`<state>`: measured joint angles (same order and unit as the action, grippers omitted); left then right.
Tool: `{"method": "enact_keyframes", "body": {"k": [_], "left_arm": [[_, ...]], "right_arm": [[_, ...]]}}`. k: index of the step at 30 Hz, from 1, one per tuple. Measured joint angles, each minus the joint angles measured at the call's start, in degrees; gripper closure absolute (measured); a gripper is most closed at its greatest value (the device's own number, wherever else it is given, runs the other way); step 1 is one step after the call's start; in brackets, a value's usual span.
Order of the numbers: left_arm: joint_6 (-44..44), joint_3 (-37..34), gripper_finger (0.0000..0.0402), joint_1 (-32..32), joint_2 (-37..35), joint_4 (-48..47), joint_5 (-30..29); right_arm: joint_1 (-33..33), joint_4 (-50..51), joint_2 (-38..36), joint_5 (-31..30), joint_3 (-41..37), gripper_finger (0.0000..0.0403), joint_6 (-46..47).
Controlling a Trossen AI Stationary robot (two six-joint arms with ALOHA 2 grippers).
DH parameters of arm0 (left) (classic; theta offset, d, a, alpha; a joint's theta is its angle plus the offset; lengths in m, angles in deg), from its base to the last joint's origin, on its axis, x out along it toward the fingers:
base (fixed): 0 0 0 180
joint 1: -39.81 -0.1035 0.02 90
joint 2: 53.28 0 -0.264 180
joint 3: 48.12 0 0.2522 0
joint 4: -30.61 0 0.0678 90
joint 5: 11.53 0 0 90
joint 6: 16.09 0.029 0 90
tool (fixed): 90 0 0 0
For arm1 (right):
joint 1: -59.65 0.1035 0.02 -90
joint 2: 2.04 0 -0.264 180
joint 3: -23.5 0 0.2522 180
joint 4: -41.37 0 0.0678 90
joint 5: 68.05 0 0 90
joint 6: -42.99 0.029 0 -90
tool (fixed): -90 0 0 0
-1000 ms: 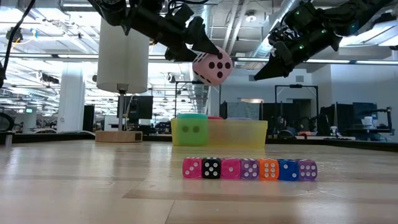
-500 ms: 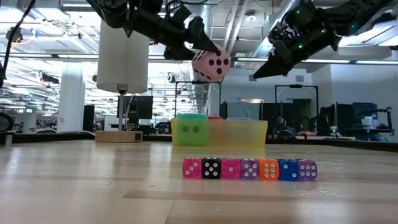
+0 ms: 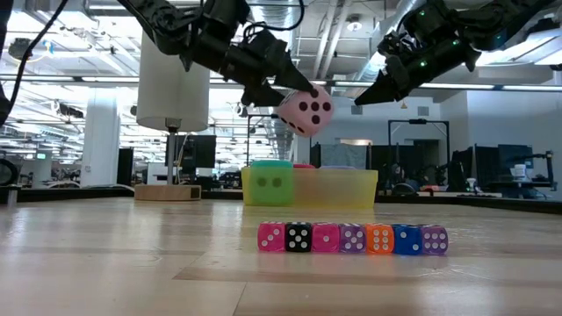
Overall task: Pick & Place Dice
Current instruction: Put the big pink dice into the yellow bin
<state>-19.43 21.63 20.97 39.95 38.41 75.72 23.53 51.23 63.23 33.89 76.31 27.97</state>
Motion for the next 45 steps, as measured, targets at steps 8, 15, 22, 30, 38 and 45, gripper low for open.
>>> {"method": "enact_keyframes", "body": {"k": [8,15,22,30,38,45], "left_arm": [[-0.1,1.0,0.0004,-0.8,4.0,2.0,4.7],[1.4,9.0,0.0004,-0.9,9.8,-7.7,6.4],[4.8,15.4,0.0004,-1.7,14.3,-16.5,6.6],[7.4,15.7,0.0004,-2.8,12.4,-18.3,6.3],[9.0,15.6,0.0004,-2.7,12.9,-19.8,7.0],[8.9,15.6,0.0004,-2.1,12.9,-19.2,8.4]], "right_arm": [[0.1,0.0,0.0,0.0,0.0,0.0403,0.0],[0.1,0.0,0.0,0.0,0.0,0.0403,0.0],[0.1,-0.2,1.0,0.0,0.0,0.0403,0.0],[0.1,-6.7,8.6,1.7,0.0,0.0403,0.5],[0.1,-9.9,13.2,4.7,1.5,0.0403,0.5],[0.1,-9.9,12.0,4.7,2.4,0.0403,0.5]]}}
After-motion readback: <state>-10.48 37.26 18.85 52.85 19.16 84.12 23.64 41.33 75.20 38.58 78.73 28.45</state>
